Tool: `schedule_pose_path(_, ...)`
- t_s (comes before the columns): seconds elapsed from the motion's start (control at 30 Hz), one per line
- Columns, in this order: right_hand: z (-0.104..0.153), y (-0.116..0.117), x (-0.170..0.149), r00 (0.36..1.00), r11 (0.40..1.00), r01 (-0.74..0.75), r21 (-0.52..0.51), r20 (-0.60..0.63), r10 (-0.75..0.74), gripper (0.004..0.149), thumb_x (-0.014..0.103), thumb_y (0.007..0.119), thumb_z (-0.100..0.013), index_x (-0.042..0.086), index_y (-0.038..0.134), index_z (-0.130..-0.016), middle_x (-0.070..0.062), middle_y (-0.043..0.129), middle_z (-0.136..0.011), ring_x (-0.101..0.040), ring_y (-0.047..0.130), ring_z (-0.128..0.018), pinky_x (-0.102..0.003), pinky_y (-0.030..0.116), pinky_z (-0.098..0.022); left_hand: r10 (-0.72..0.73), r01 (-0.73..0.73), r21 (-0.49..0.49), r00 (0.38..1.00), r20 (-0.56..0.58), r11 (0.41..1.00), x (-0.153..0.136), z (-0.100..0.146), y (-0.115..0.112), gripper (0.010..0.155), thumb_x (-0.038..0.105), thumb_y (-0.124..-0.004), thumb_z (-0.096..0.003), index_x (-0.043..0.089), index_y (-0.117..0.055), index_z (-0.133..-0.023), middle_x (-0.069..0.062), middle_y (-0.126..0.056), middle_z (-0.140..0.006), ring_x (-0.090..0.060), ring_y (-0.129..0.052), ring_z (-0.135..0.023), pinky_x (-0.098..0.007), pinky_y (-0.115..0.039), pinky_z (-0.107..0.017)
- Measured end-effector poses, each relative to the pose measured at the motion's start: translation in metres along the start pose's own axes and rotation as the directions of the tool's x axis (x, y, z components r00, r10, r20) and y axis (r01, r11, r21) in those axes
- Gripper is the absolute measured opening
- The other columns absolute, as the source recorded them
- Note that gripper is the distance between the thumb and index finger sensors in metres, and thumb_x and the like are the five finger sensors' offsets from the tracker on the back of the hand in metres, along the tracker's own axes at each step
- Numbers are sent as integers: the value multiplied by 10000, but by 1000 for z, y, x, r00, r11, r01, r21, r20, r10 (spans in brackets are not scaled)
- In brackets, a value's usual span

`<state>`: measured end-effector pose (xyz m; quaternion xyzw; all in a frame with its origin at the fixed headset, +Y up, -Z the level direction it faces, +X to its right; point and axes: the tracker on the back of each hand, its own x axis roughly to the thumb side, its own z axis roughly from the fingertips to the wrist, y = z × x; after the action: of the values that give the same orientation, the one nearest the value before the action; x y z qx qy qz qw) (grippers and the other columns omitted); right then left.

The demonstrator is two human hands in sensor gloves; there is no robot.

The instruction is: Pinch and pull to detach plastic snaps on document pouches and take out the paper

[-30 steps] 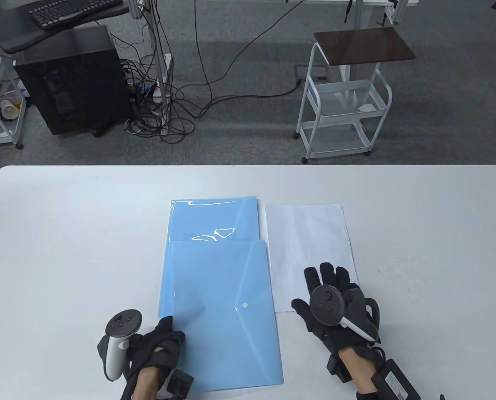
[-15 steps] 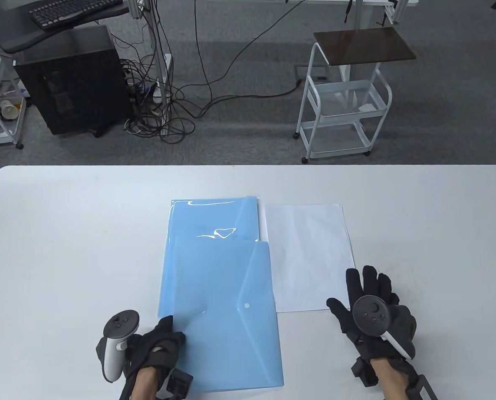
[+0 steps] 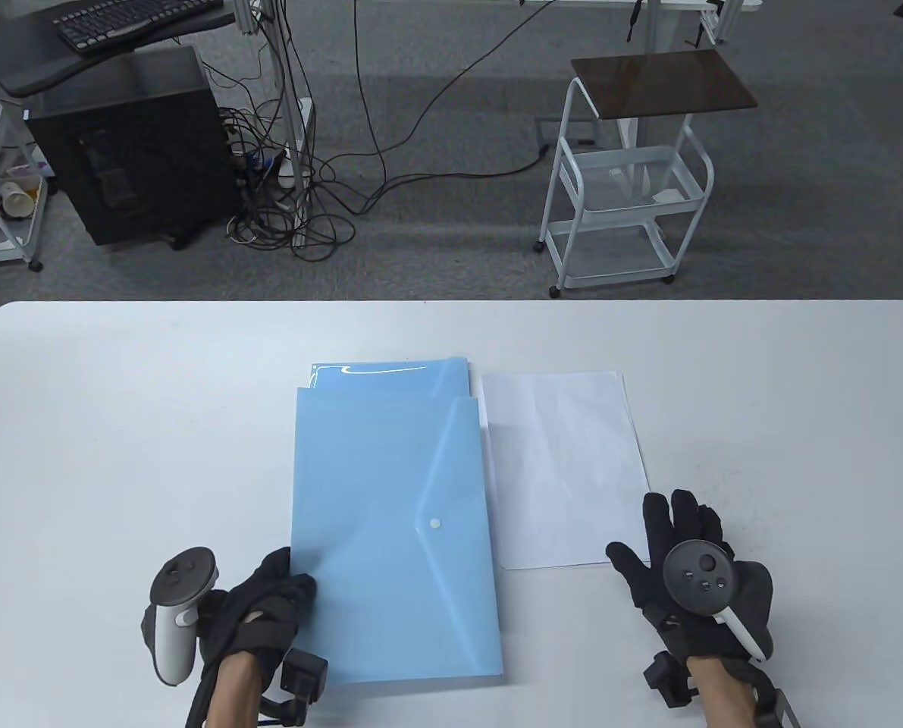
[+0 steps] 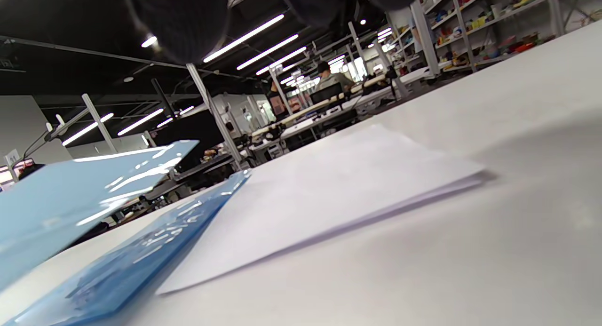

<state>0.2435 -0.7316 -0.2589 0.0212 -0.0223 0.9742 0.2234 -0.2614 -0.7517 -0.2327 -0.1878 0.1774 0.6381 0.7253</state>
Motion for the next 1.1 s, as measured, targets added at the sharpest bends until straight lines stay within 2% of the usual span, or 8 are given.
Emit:
schedule_pose_path(0.13, 1, -1, -4, 1000, 1000, 18, 2, -9, -18, 828, 575, 678, -528, 75, 436, -1141, -367, 352, -1200, -687, 363, -988, -836, 406, -600, -25, 24, 70, 1000, 15, 997, 21, -10, 10, 499, 181, -688, -569, 147, -578, -1055, -64, -851, -930, -275, -997, -626, -433, -870, -475)
schedule_pose_path(0.4, 3, -4, -8, 998, 998, 62, -7, -10, -62, 824, 574, 679, -529, 72, 446, -1139, -369, 370, -1197, -686, 380, -986, -835, 414, -599, -23, 23, 101, 1000, -2, 995, 43, -51, 11, 487, 206, -696, -576, 148, -598, -1049, -55, -872, -904, -264, -1003, -598, -426, -874, -460)
schedule_pose_path(0.6, 4, -4, -9, 997, 997, 77, -8, 0, -77, 822, 575, 677, -530, 68, 453, -1137, -371, 383, -1194, -688, 386, -983, -833, 417, -597, -8, 12, 94, 999, -35, 996, 39, -85, 6, 485, 216, -701, -577, 147, -607, -1048, -55, -882, -890, -263, -1006, -586, -428, -874, -454)
schedule_pose_path(0.77, 4, -3, -8, 996, 996, 87, -10, 9, -87, 821, 574, 677, -530, 68, 456, -1136, -374, 391, -1191, -687, 391, -982, -832, 420, -597, -50, 59, 111, 995, -83, 992, 34, -106, 3, 486, 219, -708, -577, 143, -619, -1049, -63, -894, -878, -273, -1007, -574, -430, -873, -449)
schedule_pose_path(0.9, 3, -3, -8, 996, 996, 92, -9, 9, -92, 821, 574, 677, -529, 66, 457, -1136, -372, 396, -1191, -687, 395, -981, -831, 421, -597, -90, 106, 120, 987, -132, 987, 33, -115, 1, 496, 225, -711, -579, 127, -617, -1057, -76, -899, -874, -284, -1006, -578, -440, -869, -454)
schedule_pose_path(1.1, 4, -3, -7, 995, 995, 95, -5, 15, -95, 821, 574, 677, -530, 63, 457, -1135, -374, 405, -1188, -688, 403, -979, -830, 425, -595, -175, 207, 194, 970, -170, 959, 33, -120, -1, 556, 239, -732, -577, 84, -555, -1082, -104, -882, -900, -319, -1001, -605, -454, -860, -477)
